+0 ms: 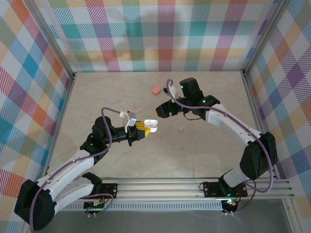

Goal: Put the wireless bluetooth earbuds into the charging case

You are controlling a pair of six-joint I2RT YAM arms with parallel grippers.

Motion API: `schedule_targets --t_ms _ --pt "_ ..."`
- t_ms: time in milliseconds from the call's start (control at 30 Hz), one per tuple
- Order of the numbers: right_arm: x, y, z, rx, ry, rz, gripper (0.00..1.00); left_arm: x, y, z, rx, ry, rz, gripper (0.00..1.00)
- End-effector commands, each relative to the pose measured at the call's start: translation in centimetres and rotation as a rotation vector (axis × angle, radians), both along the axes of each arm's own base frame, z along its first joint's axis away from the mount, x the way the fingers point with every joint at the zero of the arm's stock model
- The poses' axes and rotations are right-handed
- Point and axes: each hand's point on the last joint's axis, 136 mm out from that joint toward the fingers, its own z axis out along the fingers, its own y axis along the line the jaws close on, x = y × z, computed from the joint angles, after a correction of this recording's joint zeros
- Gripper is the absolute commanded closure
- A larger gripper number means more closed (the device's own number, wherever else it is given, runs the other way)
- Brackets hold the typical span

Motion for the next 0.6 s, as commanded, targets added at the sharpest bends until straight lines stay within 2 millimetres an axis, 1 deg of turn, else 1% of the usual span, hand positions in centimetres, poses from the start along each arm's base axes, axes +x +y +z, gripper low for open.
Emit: schedule_targets --t_ms 0,167,233,467,567 --pt "0.1 0.1 1.4 0.032 -0.011 -0.002 0.29 -0.5 -0.1 -0.2 0.042 -0.062 -0.017 1.0" --pt "-0.7 0.2 2.6 0.066 -0.007 0.021 0.29 0.1 0.3 -1.5 0.072 -0.056 0.03 1.0" --pt "-0.9 0.2 2.9 0.073 -0.005 0.025 0.29 0.2 0.5 -1.7 0.061 -0.067 0.046 1.0" --pt "-1.6 -0.6 4.0 0.091 -0.004 0.017 0.29 0.5 1.2 -1.7 0.029 -0.127 0.103 1.0" --pt "-2.0 -1.0 3.8 0.091 0.026 0.003 0.29 0.4 1.5 -1.7 0.021 -0.146 0.122 1.0"
